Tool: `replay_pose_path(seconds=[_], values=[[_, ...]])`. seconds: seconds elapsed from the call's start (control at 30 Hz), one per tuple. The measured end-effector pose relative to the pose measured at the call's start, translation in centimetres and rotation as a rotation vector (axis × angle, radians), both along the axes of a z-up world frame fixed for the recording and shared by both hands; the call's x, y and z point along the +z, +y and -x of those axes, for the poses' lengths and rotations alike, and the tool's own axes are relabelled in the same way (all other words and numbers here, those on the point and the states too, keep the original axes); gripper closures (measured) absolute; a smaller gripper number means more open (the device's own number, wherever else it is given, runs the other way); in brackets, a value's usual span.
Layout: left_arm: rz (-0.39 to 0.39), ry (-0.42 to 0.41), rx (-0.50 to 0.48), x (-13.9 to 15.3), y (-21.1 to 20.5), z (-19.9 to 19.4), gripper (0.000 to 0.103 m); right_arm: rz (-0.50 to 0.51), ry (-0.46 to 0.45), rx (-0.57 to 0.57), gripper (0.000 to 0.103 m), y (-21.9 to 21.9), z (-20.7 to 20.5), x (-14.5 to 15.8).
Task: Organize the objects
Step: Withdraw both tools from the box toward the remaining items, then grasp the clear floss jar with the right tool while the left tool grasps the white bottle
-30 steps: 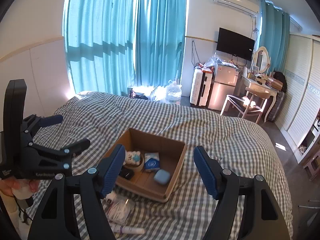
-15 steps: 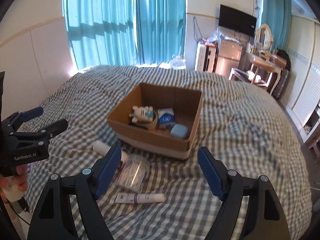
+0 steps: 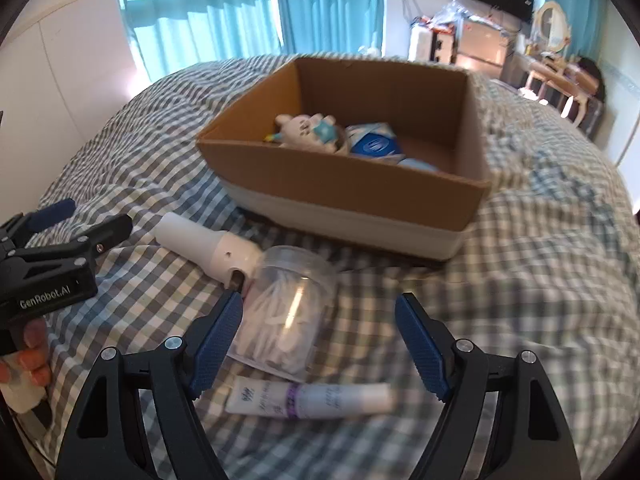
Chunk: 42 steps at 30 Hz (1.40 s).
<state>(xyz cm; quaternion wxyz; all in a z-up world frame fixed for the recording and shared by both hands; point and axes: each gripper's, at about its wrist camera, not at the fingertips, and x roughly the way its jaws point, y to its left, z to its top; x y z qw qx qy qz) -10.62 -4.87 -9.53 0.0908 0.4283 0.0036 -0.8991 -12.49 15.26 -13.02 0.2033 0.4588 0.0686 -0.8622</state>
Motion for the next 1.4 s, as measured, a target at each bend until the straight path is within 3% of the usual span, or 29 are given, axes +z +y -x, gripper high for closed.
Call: replay_pose_path(seconds=[0.17,0.33,0.57,0.77,0.97,1.3,1.4], values=[[0.008,-0.046,0.007,-1.2,0.0,0.4,0.000,-0.004,-0.058,0.020,0.025,-1.8,1.3,-1.7],[0.001,-0.063,-0.008,-1.6,0.1,0.9,0.000,-0.017,-0.131,0.049,0.034,-3.0,1.9,-4.7],[0.045,-0.098,-0.053,-2.0,0.7,2.4,0.000,0.012,-0.122,0.056,0.035,-2.2,1.6,-4.6],[0.079,-0.102,-0.190,-1.8,1.8,4.5,0.000,0.062,-0.044,0.023,0.037,1.1,1.0,-0.5],[0.098,-0.120,-0.395,-2.4,3.7,6.7,0.000,0.018,0.002,-0.046,0.037,6.4,0.9,2.9],[0.063,-0.254,-0.643,-5.4,7.7,7.9,0.001,0.078,-0.039,-0.047,0.037,8.2,0.1,2.0],[0.036,-0.332,-0.690,-6.4,8.4,7.1,0.007,0.093,-0.054,-0.052,0.037,8.3,0.2,1.6]])
